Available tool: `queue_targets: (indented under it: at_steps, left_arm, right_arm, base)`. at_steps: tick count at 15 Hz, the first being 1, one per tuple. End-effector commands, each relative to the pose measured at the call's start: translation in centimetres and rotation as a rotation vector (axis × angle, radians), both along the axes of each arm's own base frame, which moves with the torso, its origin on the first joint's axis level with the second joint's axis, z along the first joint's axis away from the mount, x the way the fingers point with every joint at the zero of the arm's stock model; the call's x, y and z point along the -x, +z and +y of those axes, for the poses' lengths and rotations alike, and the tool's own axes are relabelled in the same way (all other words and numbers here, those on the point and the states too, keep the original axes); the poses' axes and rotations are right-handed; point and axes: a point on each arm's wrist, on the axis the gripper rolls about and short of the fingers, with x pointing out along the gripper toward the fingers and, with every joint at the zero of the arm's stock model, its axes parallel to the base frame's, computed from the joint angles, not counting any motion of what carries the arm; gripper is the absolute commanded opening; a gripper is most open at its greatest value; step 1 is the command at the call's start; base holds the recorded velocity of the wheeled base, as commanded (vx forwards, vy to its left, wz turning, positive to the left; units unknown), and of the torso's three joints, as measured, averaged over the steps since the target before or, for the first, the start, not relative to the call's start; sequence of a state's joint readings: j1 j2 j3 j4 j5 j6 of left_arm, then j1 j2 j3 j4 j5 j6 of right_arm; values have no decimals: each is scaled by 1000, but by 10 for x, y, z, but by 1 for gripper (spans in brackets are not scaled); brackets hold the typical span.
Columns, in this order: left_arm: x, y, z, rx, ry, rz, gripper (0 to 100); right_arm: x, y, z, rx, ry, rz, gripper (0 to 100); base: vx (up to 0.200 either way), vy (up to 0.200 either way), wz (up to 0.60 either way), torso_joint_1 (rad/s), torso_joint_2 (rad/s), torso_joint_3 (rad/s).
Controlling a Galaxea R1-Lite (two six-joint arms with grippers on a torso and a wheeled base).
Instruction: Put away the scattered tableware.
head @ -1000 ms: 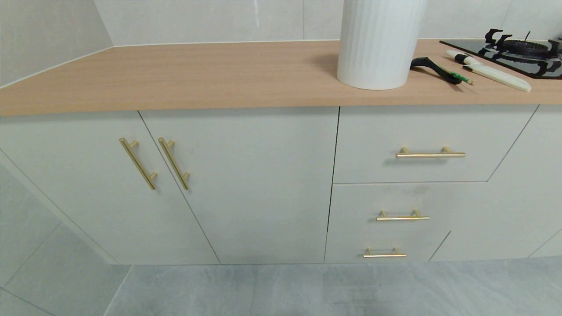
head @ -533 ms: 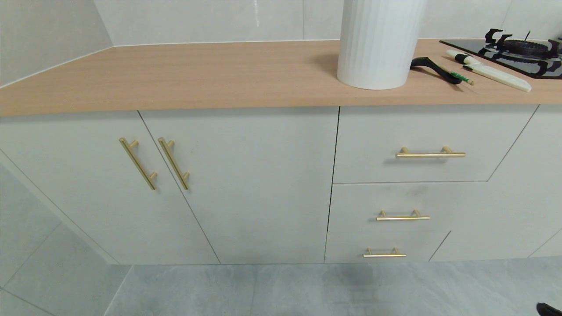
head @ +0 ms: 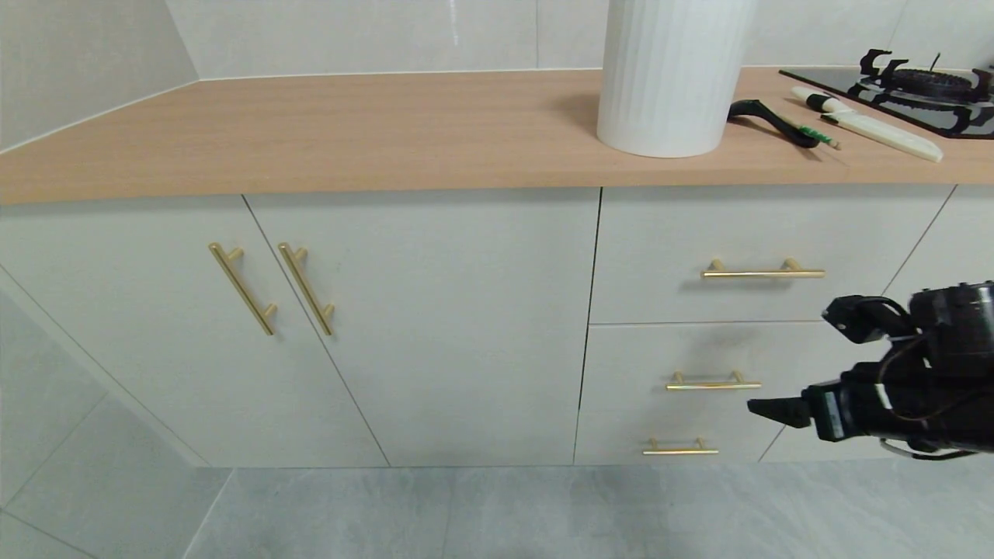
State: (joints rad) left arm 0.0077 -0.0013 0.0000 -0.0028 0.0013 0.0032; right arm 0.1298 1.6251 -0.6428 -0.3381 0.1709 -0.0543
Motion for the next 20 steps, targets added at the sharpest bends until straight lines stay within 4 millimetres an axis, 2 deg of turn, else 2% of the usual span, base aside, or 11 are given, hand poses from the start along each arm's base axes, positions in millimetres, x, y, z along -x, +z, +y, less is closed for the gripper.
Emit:
queue_targets:
  at_steps: [1, 4, 8, 13, 20]
  left_arm:
    - [0, 0, 0, 0, 0, 1, 100]
    - [0, 0, 0, 0, 0, 1, 100]
    - [0, 0, 0, 0, 0, 1, 100]
    - [0, 0, 0, 0, 0, 1, 100]
    - [0, 0, 0, 0, -1, 1, 100]
  right_arm:
    - [-52, -65, 10, 55, -42, 68, 100]
    - [-67, -91, 11, 88, -107, 2, 100]
    - [-75, -96, 11, 71, -167, -86, 100]
    - [-91, -114, 16, 79, -265, -195, 100]
    - [-105, -118, 20, 51, -352, -223, 100]
  base:
    - [0, 0, 0, 0, 0, 0]
    - [0, 0, 0, 0, 0, 0]
    - [0, 0, 0, 0, 0, 0]
    - [0, 0, 0, 0, 0, 0]
    - [0, 0, 0, 0, 0, 0]
